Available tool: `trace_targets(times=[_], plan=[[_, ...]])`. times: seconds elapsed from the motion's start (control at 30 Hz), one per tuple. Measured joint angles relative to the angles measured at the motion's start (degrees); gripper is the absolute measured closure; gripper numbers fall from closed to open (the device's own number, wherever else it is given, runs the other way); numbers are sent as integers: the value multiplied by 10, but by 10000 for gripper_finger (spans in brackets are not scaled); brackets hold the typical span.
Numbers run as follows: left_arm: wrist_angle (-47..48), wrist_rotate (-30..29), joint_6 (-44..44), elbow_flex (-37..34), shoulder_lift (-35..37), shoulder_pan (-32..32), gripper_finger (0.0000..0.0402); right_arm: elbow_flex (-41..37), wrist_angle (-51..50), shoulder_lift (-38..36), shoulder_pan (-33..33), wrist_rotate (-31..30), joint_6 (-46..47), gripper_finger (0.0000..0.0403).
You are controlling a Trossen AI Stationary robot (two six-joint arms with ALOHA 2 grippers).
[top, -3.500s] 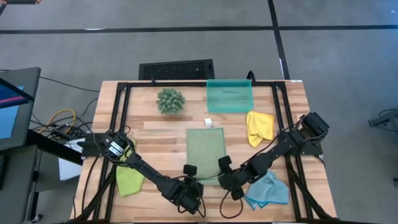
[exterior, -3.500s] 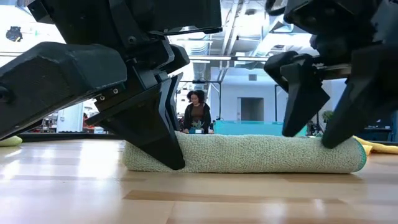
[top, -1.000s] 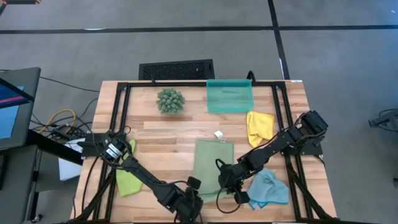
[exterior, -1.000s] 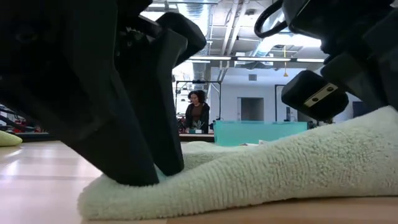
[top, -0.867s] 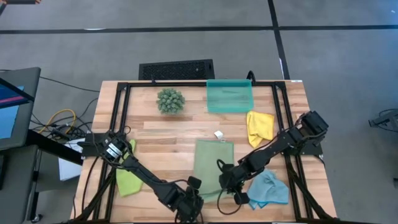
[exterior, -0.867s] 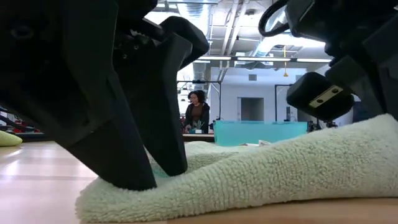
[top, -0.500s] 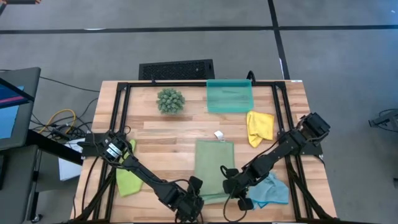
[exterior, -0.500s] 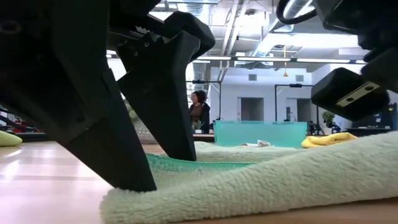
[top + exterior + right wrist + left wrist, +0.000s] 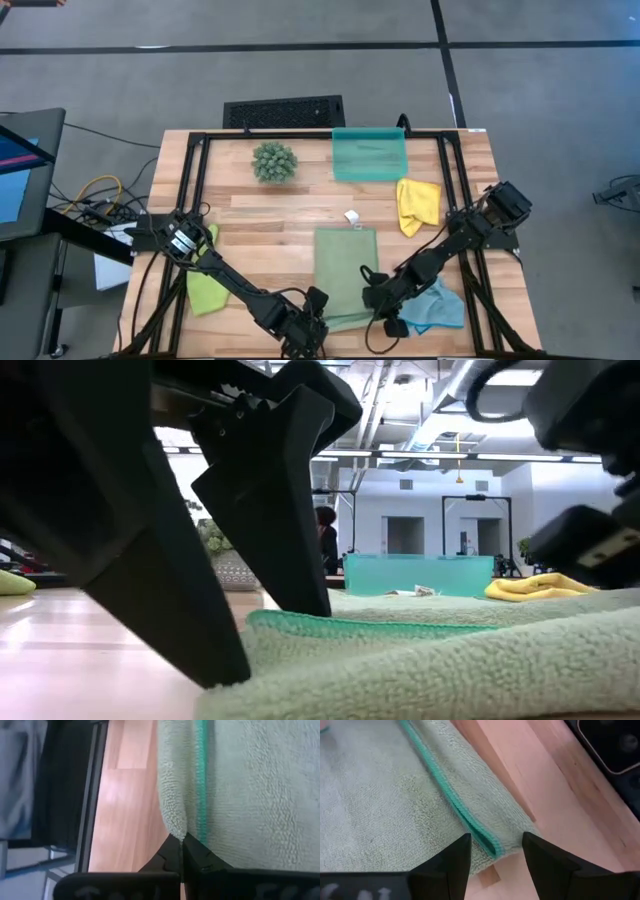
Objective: Roll microfiber towels into tight, uniform cylinder then place into a basket
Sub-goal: Roll the dark green microfiber cloth
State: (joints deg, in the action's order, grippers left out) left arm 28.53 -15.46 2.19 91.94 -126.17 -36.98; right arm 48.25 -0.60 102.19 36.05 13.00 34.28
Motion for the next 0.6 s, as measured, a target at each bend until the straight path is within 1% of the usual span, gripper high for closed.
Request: trace_targets(times=[0.13, 0.23, 0.33, 0.43, 0.6], plan=[[24, -3, -11, 0, 1, 4, 229, -11, 17, -1, 8, -15, 30, 380], [59, -17, -11, 0, 6, 12, 229, -12, 20, -1, 16, -23, 38, 383], [75, -22, -26, -1, 13, 28, 238, -12, 27, -1, 25, -23, 43, 388], [68, 5, -66, -1, 18, 59, 255, -12, 28, 0, 31, -24, 43, 384], [3, 87, -142, -1, 19, 132, 289, -12, 28, 0, 33, -29, 44, 380]])
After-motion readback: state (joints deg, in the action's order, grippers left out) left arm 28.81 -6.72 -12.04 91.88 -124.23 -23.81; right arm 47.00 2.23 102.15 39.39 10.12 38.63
